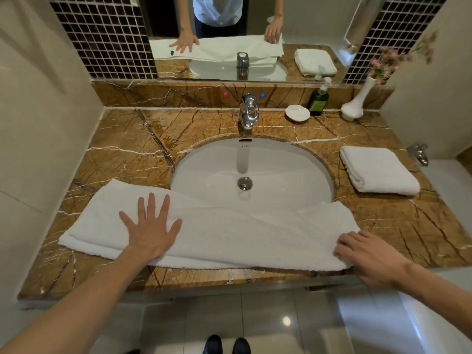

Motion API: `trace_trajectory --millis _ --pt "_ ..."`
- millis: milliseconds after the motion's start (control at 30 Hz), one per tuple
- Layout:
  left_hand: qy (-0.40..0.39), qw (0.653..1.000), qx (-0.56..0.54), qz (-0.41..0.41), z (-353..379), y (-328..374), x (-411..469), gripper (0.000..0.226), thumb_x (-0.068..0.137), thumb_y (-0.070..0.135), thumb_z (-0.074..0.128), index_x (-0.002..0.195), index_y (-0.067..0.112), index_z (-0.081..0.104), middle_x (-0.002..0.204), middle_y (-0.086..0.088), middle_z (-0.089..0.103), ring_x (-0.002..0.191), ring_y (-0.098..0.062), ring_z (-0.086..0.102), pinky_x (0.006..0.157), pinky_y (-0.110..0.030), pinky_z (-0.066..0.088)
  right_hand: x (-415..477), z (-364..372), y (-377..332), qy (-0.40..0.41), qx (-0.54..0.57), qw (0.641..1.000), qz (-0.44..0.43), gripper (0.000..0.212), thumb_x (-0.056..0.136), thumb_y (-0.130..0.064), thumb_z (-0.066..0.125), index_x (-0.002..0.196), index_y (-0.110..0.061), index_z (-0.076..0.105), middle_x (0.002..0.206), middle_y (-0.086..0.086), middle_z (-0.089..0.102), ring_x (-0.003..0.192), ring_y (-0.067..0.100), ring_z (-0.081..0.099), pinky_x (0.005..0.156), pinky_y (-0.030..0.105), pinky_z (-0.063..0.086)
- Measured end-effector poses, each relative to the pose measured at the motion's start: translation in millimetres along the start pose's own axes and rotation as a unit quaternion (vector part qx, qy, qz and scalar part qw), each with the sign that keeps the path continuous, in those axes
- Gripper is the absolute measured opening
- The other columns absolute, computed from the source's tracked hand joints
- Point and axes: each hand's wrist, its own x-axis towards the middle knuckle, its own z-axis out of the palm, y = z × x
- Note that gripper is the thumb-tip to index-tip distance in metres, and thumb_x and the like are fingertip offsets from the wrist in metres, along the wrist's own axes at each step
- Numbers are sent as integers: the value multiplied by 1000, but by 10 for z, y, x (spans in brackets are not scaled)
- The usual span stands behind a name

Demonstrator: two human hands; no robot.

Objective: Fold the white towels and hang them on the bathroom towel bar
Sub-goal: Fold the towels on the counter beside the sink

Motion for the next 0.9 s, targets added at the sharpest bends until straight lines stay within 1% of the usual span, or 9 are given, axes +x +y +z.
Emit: trace_trajectory --millis 67,167,300,400,567,700,800,867,900 --pt "-1 1000 -1 1 1 -1 -2 77 81 72 -2 146 34 -19 157 -5 -21 143 -31 -20 105 -68 -11 10 0 16 -3 8 1000 1 50 81 -52 19 118 -36 49 123 -8 50 108 10 47 98 29 37" --pt "1 1000 -1 1 4 -5 -3 77 81 72 -2 147 34 -18 158 -5 -19 143 -31 -19 105 -68 -10 26 1 21 0 16 1000 -1 53 83 -52 9 117 -38 48 121 -10 49 105 8 45 96 26 35" --pt "2 1000 3 1 15 -10 10 78 80 73 -4 146 35 -19 158 -5 -19 143 -31 -19 105 -68 -11 39 2 21 14 24 1000 -4 47 87 -52 12 113 -38 49 117 -10 48 100 7 44 90 24 35" --pt "1 1000 2 0 20 -14 14 78 80 73 -4 146 35 -19 158 -5 -19 143 -31 -19 105 -68 -11 56 -22 33 16 24 999 -12 47 83 -50 15 111 -35 51 115 -8 50 97 8 45 86 25 37" --pt "-1 1000 1 -2 23 -7 13 79 80 73 -4 147 34 -18 158 -5 -19 143 -31 -19 105 -68 -10 174 -61 18 35 2 999 -15 44 87 -48 17 98 -30 55 101 -6 55 83 10 47 78 26 40" --pt "-1 1000 11 -7 14 4 2 78 80 72 -5 146 34 -19 157 -5 -21 143 -31 -20 106 -68 -10 325 -98 -10 127 -7 992 -8 39 90 -46 27 87 -26 60 85 -4 57 70 11 48 69 28 43" --pt "0 1000 10 -8 17 7 0 77 80 73 -6 146 35 -20 157 -5 -21 143 -31 -21 106 -68 -10 487 -134 -48 152 7 988 18 35 93 -42 33 100 -23 62 99 -1 60 85 15 52 80 30 43" --pt "2 1000 13 -8 23 6 1 78 79 73 -9 146 35 -21 157 -5 -22 143 -31 -21 106 -67 -10 630 -145 -102 168 27 984 53 36 94 -38 39 116 -20 60 122 8 59 111 23 53 97 38 41" --pt "1 1000 14 -8 26 3 3 78 78 73 -10 146 35 -21 157 -5 -22 143 -31 -21 107 -68 -9 690 -143 -135 151 40 985 80 42 96 -39 37 129 -20 54 139 12 50 127 27 45 107 42 33"
